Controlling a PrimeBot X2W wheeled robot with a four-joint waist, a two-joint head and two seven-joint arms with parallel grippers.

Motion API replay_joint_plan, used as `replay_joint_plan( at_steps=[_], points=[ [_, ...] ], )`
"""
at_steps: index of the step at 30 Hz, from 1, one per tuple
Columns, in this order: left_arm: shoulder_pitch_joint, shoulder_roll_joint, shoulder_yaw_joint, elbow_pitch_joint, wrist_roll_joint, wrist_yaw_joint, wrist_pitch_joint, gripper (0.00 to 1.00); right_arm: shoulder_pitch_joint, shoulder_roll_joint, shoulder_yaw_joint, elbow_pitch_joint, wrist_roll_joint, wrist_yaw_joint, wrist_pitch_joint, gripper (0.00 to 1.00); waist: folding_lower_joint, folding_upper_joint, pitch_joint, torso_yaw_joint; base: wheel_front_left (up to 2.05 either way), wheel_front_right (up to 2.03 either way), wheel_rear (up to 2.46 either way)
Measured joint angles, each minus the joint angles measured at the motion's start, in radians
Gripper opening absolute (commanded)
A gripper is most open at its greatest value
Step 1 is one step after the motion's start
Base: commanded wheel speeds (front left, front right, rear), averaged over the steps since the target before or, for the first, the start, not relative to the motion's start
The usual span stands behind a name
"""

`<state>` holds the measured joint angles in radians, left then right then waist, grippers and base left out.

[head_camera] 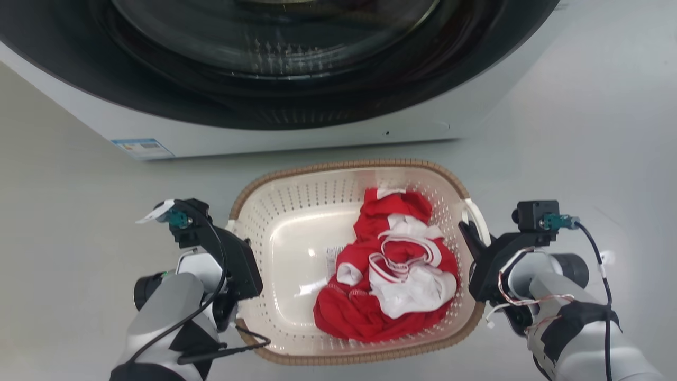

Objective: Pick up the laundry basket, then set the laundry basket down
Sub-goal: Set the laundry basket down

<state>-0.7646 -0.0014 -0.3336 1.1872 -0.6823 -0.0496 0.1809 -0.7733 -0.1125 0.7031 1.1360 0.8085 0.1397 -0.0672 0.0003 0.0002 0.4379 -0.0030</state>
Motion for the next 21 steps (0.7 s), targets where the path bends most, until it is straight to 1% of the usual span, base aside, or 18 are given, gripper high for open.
replay_joint_plan(
  at_steps=[6,10,21],
  points=[
    [-0.052,0.007,-0.003,-0.008,0.013,0.024,-0.053,0.00,-0.058,-0.002,0.014,-0.002,-0.017,0.000,-0.029,0.00,0.0001,0.0000,0.089,-0.002,0.00,0.00,0.00],
    [-0.068,0.008,-0.005,-0.009,0.017,0.032,-0.084,0.00,-0.083,-0.002,0.023,0.000,-0.032,-0.003,-0.045,0.00,0.0001,0.0000,0.143,-0.003,0.00,0.00,0.00],
    [-0.126,0.015,-0.013,-0.009,0.036,0.041,-0.158,0.00,-0.157,-0.002,0.035,0.010,-0.061,-0.003,-0.100,0.00,-0.0001,0.0000,0.262,-0.003,0.00,0.00,0.00]
  ],
)
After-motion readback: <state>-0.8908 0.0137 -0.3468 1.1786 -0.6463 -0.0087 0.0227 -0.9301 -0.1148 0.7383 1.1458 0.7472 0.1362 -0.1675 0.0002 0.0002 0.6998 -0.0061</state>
